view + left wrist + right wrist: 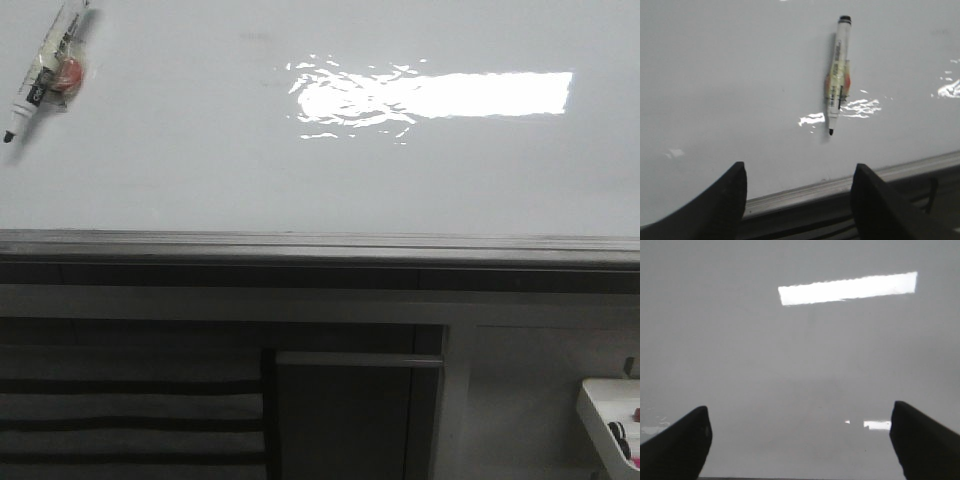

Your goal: Write number 3 on whiteboard

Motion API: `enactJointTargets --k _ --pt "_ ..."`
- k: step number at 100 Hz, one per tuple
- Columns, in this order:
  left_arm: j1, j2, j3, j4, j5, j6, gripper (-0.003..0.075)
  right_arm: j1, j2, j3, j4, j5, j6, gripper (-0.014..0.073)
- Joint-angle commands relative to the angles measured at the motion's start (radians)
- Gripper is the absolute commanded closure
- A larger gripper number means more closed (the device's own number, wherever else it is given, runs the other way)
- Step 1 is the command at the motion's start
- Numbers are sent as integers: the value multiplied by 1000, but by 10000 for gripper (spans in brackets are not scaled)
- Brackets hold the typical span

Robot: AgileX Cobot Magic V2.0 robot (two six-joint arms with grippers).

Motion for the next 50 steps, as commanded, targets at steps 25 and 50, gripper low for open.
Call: enactJointTargets --k 25,50 --pt "-90 360 -127 -15 -121 14 409 2 20 -35 -1 -87 -7 -57" --pt "-90 582 -195 -42 -260 14 468 2 20 -35 -1 -87 -7 -57"
